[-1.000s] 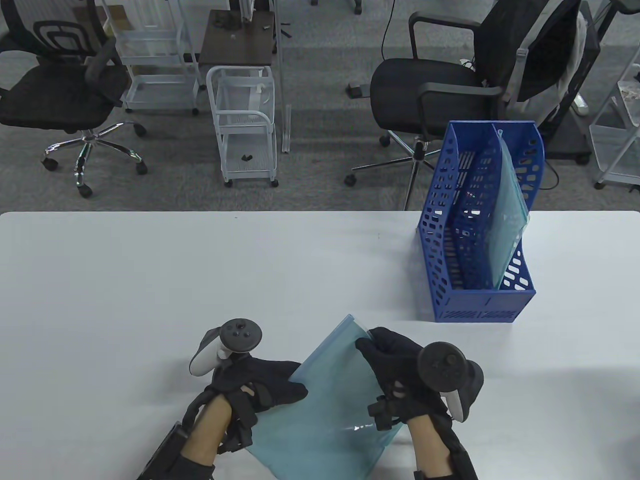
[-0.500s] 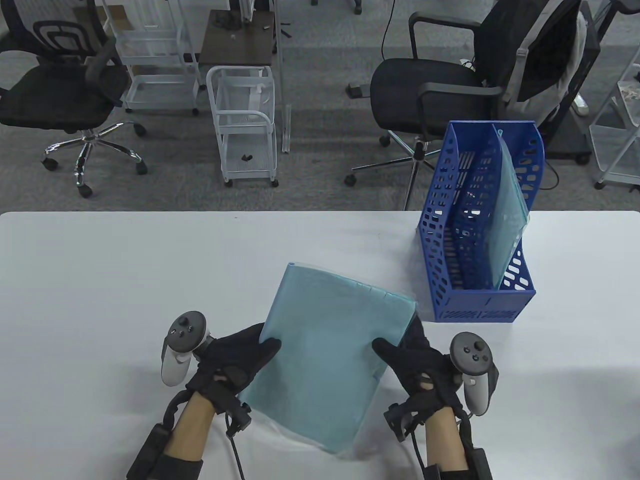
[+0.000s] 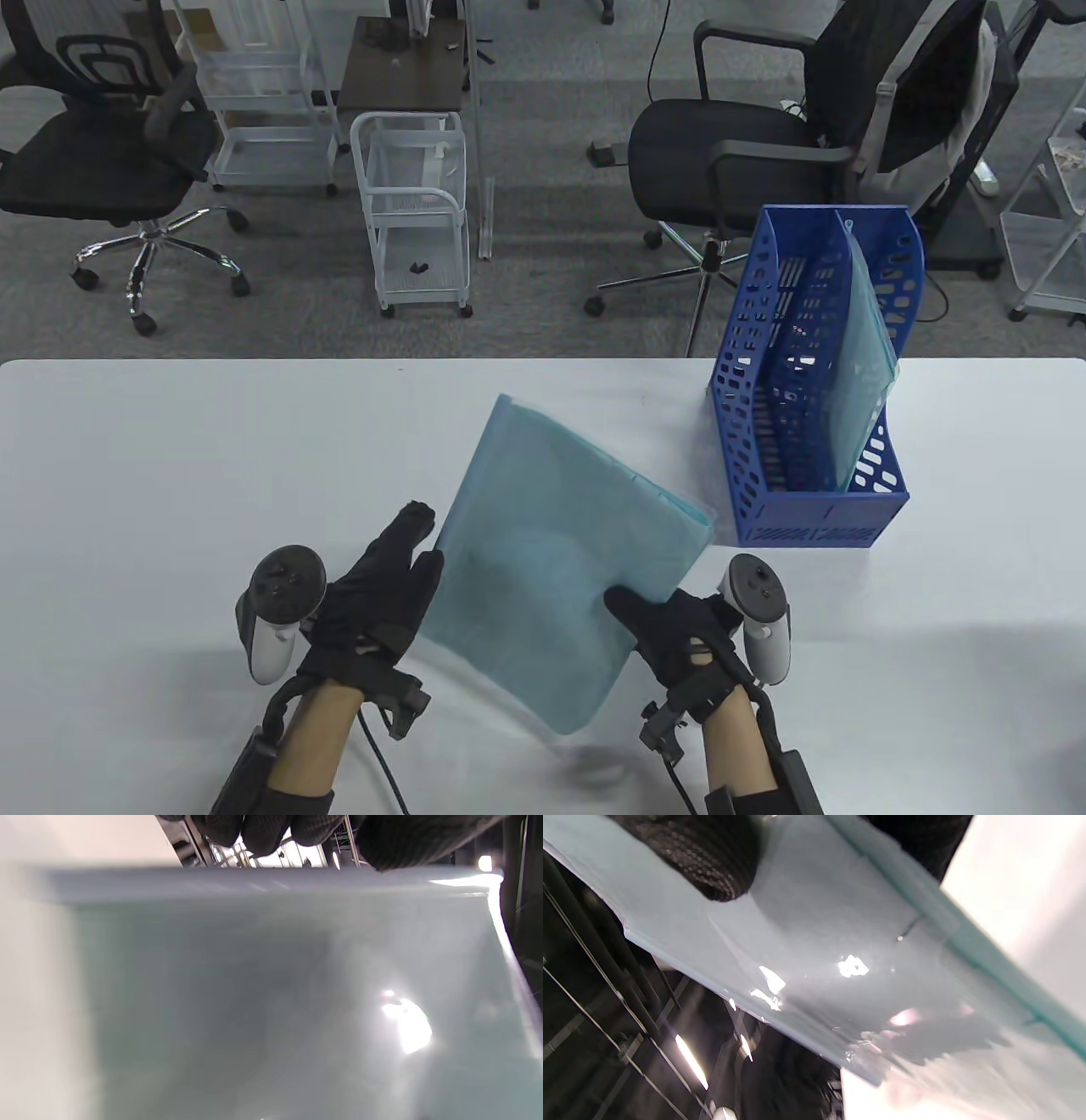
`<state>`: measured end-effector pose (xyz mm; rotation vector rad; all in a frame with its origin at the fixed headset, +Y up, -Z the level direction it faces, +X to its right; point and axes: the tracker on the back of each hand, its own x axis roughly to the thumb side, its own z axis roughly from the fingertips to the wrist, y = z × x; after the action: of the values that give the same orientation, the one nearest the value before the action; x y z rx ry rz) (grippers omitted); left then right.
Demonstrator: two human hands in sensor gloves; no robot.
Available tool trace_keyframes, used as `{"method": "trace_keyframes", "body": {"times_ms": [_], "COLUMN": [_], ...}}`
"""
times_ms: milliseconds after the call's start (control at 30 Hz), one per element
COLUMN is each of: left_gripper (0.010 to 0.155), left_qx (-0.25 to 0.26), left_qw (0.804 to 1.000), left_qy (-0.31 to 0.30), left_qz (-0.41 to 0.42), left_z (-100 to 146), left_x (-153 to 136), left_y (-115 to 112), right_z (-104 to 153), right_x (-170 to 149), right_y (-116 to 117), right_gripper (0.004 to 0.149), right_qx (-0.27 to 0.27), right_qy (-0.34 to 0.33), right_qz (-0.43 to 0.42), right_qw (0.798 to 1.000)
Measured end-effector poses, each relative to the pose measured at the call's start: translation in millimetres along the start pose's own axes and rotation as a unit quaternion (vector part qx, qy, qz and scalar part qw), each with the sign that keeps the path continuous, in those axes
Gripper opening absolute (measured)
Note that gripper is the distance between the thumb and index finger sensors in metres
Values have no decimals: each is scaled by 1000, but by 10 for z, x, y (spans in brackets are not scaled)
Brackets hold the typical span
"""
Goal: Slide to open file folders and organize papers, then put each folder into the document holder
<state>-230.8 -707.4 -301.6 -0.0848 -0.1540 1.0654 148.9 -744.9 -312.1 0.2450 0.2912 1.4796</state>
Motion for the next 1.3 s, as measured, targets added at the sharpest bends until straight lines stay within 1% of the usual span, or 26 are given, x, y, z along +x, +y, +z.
{"method": "trace_keyframes", "body": {"times_ms": [33,100,167,200,233,300,367,433,467,533,567,633,700,833,900,933,1000,1067,1200,1267,1300], "left_gripper": [75,76,75,75,75,75,75,75,74,74,74,74,74,73,73,73,73,73,73,73,73], "left_qx": [-2,-5,-1,-12,-11,-12,-23,-18,-15,-11,-12,-14,-15,-25,-30,-32,-34,-33,-38,-38,-37], "left_qw": [999,995,988,983,977,973,973,974,974,972,971,969,969,969,969,969,970,971,970,969,968], "left_qy": [15,26,29,31,31,33,32,28,25,23,24,27,31,38,40,41,43,45,52,53,55], "left_qz": [-35,-101,-154,-182,-209,-227,-228,-226,-226,-233,-238,-244,-245,-244,-241,-240,-238,-234,-234,-239,-242], "left_z": [54,169,256,304,361,411,443,461,463,464,463,466,471,462,453,452,454,449,427,427,429], "left_x": [-2,-47,-103,-141,-182,-224,-226,-209,-203,-195,-199,-213,-238,-274,-292,-298,-305,-319,-349,-351,-350], "left_y": [5,-17,-51,-71,-88,-103,-96,-77,-72,-68,-67,-65,-69,-82,-87,-87,-80,-70,-71,-72,-70], "right_z": [33,109,181,226,302,402,505,552,556,515,473,382,228,-8,-121,-175,-252,-282,-250,-205,-157], "right_x": [46,161,294,373,517,704,933,1104,1146,1277,1305,1331,1327,1249,1160,1095,965,863,803,834,866], "right_y": [-51,-155,-262,-326,-433,-573,-735,-860,-897,-1045,-1103,-1190,-1302,-1427,-1488,-1524,-1568,-1574,-1514,-1431,-1343], "right_gripper": [50,53,54,55,55,56,56,56,56,56,56,55,55,56,56,58,70,76,77,79,79], "right_qx": [-41,-122,-171,-193,-229,-274,-329,-362,-367,-383,-386,-382,-371,-357,-348,-342,-335,-326,-337,-342,-342], "right_qy": [-19,-65,-103,-120,-147,-175,-212,-219,-215,-199,-186,-161,-112,-35,0,21,49,53,42,27,10], "right_qz": [-14,-29,-20,-8,16,41,57,80,90,130,141,158,183,205,208,206,185,166,177,186,198], "right_qw": [999,990,980,974,962,945,918,903,900,892,892,896,903,911,914,917,923,929,924,921,919]}}
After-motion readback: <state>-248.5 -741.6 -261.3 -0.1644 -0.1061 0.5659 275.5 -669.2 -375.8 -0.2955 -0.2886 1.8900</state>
